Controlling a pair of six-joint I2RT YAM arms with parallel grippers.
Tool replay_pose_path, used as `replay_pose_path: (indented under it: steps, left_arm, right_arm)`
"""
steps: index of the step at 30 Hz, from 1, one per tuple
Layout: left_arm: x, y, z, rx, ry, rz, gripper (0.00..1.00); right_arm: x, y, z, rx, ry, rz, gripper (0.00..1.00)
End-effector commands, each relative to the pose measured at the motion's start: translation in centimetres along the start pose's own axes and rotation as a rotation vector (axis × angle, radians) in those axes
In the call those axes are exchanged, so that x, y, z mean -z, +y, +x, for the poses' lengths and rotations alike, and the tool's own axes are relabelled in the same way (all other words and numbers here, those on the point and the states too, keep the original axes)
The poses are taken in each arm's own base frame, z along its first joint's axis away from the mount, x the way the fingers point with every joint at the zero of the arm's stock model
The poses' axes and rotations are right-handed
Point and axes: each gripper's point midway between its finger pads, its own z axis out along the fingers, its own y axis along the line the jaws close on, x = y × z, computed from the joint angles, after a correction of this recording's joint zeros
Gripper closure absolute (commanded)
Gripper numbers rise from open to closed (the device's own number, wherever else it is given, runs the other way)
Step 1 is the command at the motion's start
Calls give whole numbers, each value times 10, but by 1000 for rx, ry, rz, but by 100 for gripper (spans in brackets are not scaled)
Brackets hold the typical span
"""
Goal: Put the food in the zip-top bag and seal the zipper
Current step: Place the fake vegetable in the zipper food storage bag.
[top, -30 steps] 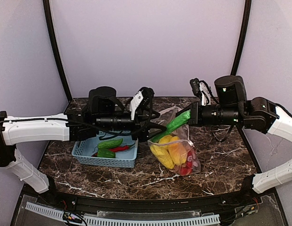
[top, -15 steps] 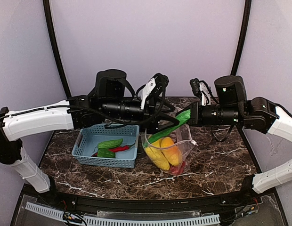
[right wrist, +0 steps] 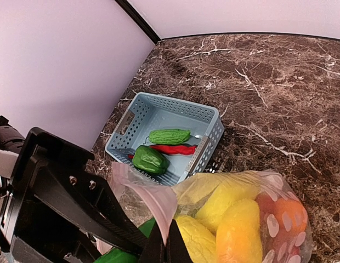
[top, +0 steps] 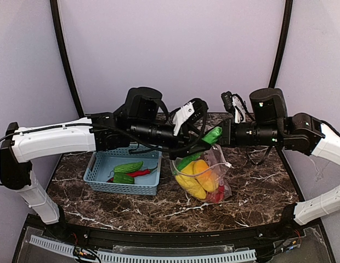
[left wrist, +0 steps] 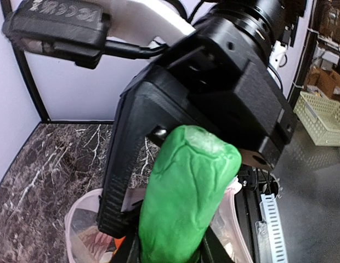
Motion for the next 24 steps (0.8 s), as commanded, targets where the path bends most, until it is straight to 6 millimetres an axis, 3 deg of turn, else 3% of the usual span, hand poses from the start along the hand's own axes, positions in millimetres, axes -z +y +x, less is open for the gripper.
replay_pose_path:
  steps: [1,8,10,13,17,24]
  left_arm:
    - [9,4,-20,-21,-67,-45,81]
    - [29,8,-38,-49,-182,-112,92]
    - [35,9,-35,-57,-211,-138,96]
    - [49,11,-42,-82,-274,-180,97]
    - [56,15,-36,-115,-308,-237,97]
    - [56,18,-42,-112,-386,-251,97]
  right_arm:
    - [13,15,-25,-15,-97,-62,100]
    - [16,14,-26,-18,-106,-60,100]
    - [16,14,-26,-20,-107,-61,100]
    - [15,15,-25,-20,-100,-65,100]
    - [14,19,-26,-21,-94,-77,100]
    - [14,27,-24,-29,-74,-117,100]
